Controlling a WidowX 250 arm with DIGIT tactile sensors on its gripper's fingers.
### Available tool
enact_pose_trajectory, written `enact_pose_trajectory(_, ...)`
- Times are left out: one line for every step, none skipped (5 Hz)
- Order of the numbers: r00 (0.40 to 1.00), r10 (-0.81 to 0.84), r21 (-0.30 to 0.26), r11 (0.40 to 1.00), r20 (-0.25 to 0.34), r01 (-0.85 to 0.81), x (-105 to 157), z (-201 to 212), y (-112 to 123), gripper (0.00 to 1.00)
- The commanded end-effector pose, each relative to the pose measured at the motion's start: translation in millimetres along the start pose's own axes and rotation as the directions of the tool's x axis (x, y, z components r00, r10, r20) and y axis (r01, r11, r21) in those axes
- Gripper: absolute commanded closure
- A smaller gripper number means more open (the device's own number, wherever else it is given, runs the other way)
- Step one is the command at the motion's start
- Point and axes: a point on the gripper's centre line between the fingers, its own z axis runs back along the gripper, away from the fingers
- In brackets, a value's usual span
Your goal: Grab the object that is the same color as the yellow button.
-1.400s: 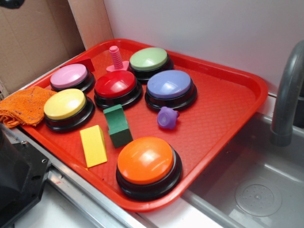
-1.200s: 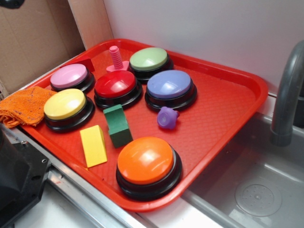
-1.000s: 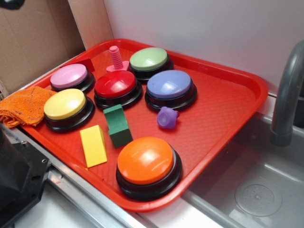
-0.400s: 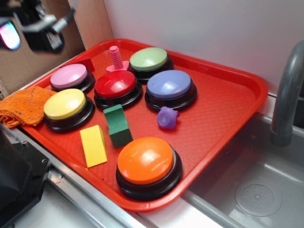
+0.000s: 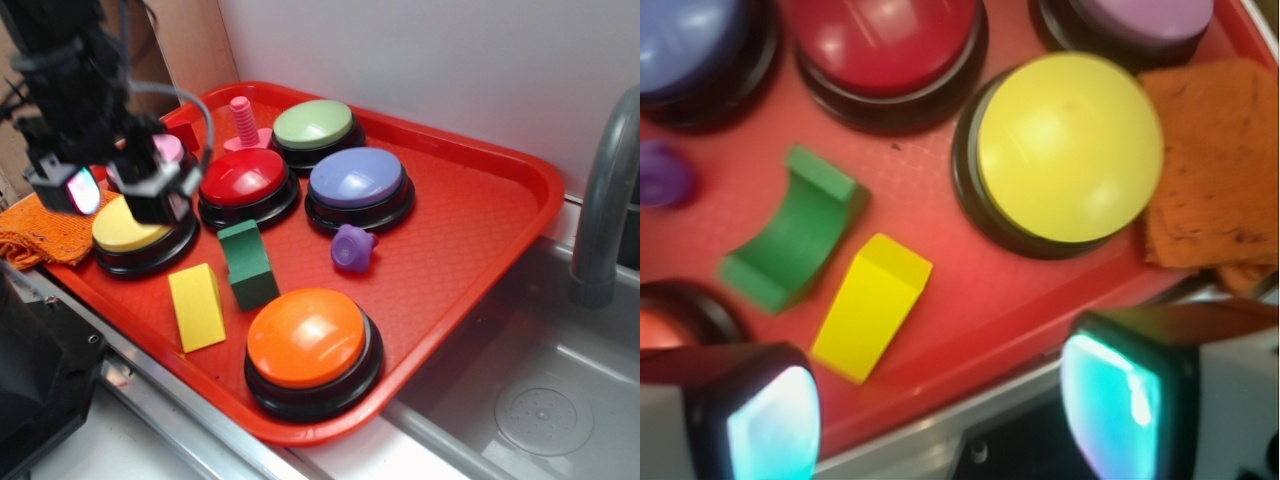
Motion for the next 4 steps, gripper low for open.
enact_pose_trajectory(0.999,0.022,-0.014,1.0,-0.024,-0.022,-1,-27,-9,0.0)
enact_pose_trajectory(0.999,0.02,0.007,1.0,-0.035,-0.02,-2,-33,-11,0.0)
enact_pose_trajectory(0.999,0.038,0.037,0.999,-0.032,-0.037,1,-43,-12,0.0)
enact_pose_trajectory(0.997,0.065,0.021,0.998,-0.032,-0.064,4,-52,-14,0.0)
